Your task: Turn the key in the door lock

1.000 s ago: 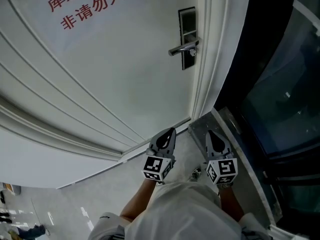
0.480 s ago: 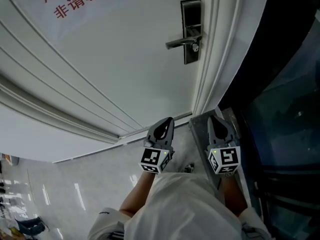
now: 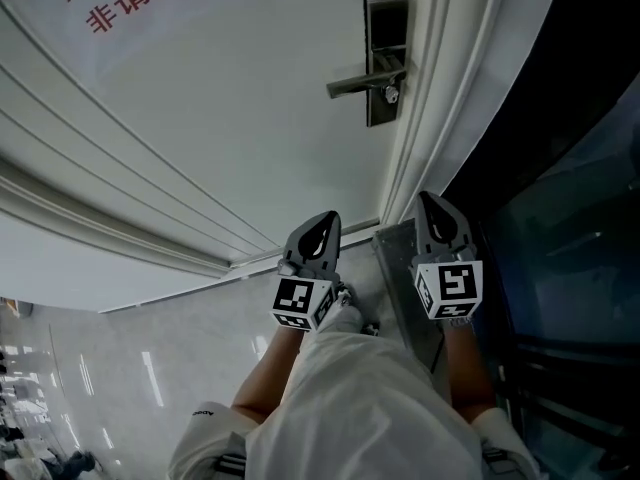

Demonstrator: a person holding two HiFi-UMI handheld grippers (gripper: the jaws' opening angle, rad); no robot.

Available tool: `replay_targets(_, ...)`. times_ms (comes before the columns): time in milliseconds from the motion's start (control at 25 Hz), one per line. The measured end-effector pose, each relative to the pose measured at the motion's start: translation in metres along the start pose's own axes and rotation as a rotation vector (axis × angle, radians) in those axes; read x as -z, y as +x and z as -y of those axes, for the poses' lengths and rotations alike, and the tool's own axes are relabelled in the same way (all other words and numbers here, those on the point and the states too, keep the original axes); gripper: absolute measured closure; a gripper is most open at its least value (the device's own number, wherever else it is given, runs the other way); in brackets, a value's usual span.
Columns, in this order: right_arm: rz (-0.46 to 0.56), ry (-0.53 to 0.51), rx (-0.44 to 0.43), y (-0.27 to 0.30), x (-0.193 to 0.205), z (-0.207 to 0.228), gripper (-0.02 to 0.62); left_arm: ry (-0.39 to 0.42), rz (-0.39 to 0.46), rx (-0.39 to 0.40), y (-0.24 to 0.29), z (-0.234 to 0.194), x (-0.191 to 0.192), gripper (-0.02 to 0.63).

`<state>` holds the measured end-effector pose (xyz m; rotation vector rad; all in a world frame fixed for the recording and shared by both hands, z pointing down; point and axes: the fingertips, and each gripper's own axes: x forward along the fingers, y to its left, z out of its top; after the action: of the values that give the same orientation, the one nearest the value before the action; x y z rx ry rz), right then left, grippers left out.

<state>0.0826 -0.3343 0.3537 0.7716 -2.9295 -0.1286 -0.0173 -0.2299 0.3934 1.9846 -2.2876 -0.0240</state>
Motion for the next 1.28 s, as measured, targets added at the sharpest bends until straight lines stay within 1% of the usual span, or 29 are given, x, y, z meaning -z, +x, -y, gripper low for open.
replay_targets(120, 0.031, -0.04, -0.078, 0.014, -0.011, -0.002, 0.606, 0.005, 0.026, 0.014, 0.019, -0.002, -0.011, 0.598)
replay_targets(200, 0.031, -0.04, -0.096, 0.024, -0.013, 0.002, 0.606, 0.01, 0.041, 0.03, 0.031, -0.004, -0.016, 0.597)
replay_targets(360, 0.021, -0.052, -0.048, 0.049, -0.017, 0.011, 0.606, -0.019, 0.04, 0.055, 0.049, -0.015, -0.014, 0.597)
replay_targets(480, 0.037, -0.103, -0.059, 0.066, -0.025, 0.009, 0.606, -0.033, 0.062, 0.079, 0.066, -0.023, -0.019, 0.598)
replay_targets(600, 0.043, -0.137, -0.055, 0.084, -0.034, 0.01, 0.606, -0.027, 0.069, 0.116, 0.083, -0.027, -0.023, 0.598)
replay_targets(760, 0.036, -0.179, -0.011, 0.101, -0.04, 0.016, 0.606, 0.0, 0.093, 0.168, 0.094, -0.028, -0.035, 0.598)
replay_targets(880, 0.031, -0.205, 0.032, 0.113, -0.044, 0.017, 0.606, 0.016, 0.102, 0.186, 0.094, -0.036, -0.041, 0.598)
replay_targets(960, 0.005, -0.271, 0.072, 0.122, -0.045, 0.018, 0.606, 0.022, 0.102, 0.185, 0.094, -0.044, -0.041, 0.597)
replay_targets(1040, -0.016, -0.366, 0.109, 0.128, -0.048, 0.017, 0.606, 0.032, 0.096, 0.176, 0.094, -0.051, -0.04, 0.598)
replay_targets(1120, -0.026, -0.444, 0.121, 0.134, -0.052, 0.015, 0.606, 0.041, 0.092, 0.166, 0.096, -0.057, -0.041, 0.598)
replay_targets(1280, -0.081, -0.554, 0.135, 0.144, -0.051, 0.015, 0.606, 0.04, 0.101, 0.173, 0.097, -0.059, -0.047, 0.597)
